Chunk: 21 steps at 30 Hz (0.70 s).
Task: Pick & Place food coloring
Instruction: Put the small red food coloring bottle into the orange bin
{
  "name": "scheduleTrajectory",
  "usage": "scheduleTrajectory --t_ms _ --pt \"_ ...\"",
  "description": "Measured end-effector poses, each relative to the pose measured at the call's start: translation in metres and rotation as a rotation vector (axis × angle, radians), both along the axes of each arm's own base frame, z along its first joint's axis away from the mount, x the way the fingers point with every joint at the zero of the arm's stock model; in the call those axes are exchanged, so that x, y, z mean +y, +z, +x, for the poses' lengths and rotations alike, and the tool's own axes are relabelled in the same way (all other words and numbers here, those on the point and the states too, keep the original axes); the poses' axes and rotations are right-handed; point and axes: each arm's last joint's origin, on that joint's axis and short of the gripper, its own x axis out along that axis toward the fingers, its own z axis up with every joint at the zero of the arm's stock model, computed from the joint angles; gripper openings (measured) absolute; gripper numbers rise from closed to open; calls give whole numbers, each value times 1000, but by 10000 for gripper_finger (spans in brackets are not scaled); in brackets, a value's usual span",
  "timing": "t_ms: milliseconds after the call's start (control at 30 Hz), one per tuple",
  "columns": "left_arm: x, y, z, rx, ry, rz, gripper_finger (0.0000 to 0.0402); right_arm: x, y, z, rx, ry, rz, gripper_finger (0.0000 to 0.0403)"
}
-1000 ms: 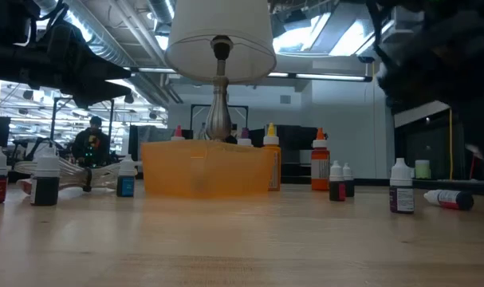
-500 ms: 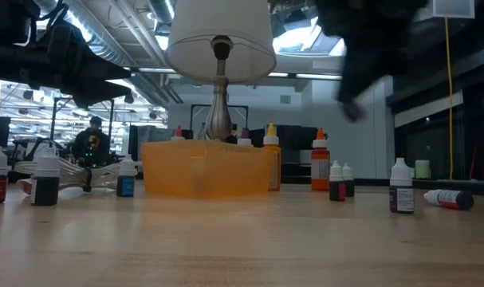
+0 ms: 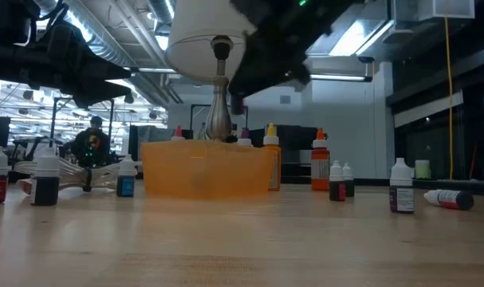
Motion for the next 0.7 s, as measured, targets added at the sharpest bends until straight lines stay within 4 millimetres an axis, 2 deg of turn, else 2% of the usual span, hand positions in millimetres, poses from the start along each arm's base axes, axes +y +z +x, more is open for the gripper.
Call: scheduleTrajectory --t_ms 367,700 --pt "0 0 0 0 0 0 294 -19 -6 52 -19 44 -112 61" --pt "0 0 0 0 0 0 294 -30 -25 68 -32 23 -120 61"
